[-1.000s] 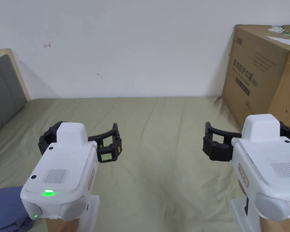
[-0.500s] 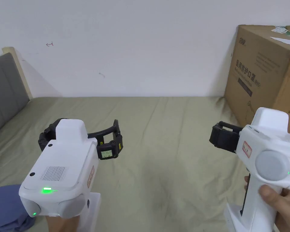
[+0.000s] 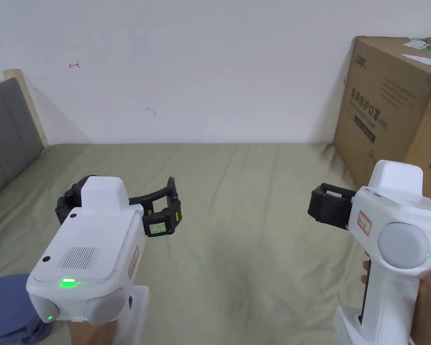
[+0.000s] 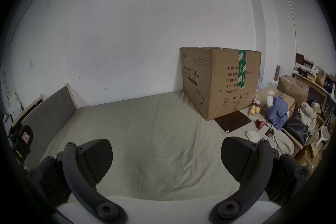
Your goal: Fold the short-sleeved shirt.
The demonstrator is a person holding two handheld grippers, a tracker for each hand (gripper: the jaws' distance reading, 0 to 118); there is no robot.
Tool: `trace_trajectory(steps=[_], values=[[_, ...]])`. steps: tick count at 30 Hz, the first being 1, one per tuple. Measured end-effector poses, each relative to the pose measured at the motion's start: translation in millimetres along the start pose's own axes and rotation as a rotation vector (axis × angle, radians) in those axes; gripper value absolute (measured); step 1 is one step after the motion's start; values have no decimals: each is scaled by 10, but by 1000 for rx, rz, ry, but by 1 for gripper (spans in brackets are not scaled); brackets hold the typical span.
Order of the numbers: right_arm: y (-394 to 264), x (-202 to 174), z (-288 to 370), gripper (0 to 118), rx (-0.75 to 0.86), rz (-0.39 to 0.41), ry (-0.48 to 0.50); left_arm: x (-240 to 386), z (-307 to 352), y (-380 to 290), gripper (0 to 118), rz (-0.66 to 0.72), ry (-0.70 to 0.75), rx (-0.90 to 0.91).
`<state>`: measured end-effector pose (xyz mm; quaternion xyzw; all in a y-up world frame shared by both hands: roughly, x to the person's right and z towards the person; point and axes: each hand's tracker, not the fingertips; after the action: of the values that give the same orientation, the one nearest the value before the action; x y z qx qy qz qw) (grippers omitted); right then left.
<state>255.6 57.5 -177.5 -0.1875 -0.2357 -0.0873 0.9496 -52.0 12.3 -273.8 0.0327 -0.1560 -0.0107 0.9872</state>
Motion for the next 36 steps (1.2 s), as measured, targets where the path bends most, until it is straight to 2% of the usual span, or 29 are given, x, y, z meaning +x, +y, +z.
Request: trace_trajectory(steps=[3,8,9,10,13,17,19,21,23,27,36], values=[[-20,-35,-5,117,35,50,-22,1,-2,-4,118,-2,-1,-2],[-27,-20,-47,117,-5,43,-20,1,0,0,118,3,0,1],[-46,-14,-52,117,17,56,-14,-3,1,-1,118,4,0,1],[-53,-31,-42,117,57,67,40,-5,2,-2,118,4,0,2],[-96,-34,-34,117,140,121,40,-3,3,-4,118,0,0,2],[-228,-4,29,117,360,83,87,1,9,-2,118,-1,3,6],[-281,31,31,118,381,62,118,1,13,-1,118,-1,4,8],[-275,18,35,118,353,73,98,-1,15,-5,118,-4,5,10],[-267,25,40,118,410,103,98,-3,14,-11,118,-4,9,13],[-295,-4,58,118,416,150,85,-4,20,-13,118,-3,7,11],[-301,7,89,118,423,140,96,-8,37,-12,118,-3,13,14]])
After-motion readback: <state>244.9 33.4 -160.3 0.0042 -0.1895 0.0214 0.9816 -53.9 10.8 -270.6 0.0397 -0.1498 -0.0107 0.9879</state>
